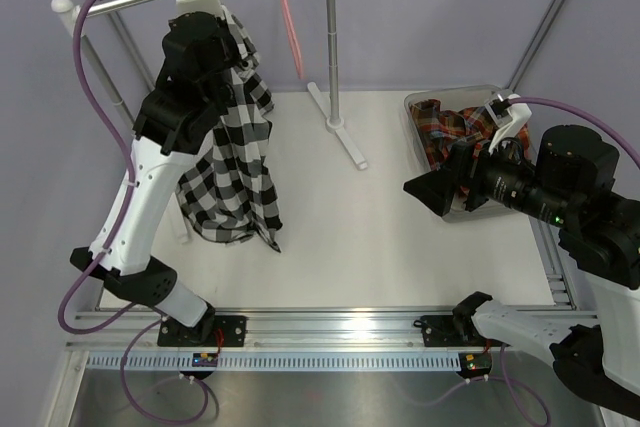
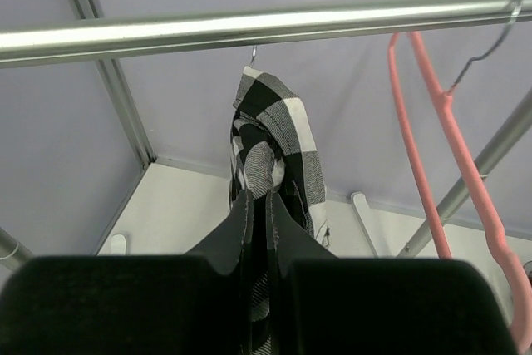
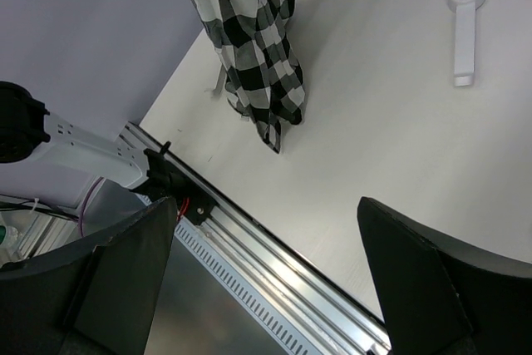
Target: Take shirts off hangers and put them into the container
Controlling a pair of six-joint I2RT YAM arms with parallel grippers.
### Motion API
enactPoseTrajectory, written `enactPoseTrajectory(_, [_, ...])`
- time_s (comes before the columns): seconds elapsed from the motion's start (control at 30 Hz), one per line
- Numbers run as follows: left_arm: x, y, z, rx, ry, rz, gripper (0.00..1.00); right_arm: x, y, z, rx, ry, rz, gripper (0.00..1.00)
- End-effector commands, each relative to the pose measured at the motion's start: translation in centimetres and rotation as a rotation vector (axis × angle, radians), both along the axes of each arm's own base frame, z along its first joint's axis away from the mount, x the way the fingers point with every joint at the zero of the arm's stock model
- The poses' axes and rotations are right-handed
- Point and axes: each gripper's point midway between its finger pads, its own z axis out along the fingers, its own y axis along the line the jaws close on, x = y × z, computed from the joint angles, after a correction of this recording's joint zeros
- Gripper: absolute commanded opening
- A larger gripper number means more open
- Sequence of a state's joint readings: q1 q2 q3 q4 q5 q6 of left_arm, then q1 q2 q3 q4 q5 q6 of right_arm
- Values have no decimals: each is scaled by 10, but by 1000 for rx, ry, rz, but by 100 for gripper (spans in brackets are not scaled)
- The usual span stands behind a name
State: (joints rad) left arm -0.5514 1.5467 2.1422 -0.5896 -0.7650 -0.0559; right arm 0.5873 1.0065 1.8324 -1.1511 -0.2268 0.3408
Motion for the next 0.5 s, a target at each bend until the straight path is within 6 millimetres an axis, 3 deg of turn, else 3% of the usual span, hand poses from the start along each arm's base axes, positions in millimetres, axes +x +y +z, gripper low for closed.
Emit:
enactPoseTrajectory(0.0, [7,14,11,-70,-38,-3,0,-4,0,4,11,5,6,100])
enactPoseTrajectory(0.13, [7,18,-10,-96,48,-26,0,-2,1,5,12,-2,5,99])
enactPoseTrajectory(0.3, [-8,-5,-46,-138,187,-162,0,2,3,2,0,-13,8,99])
enactPoseTrajectory(0.43, [-20,-42,-79,-196,305,-355,0,6,11,-1,-5,-8,42,100])
enactPoseTrajectory(0.47, [-35,-55,-75,-223,306,-448,0,9,13,-3,-13,-7,42,100])
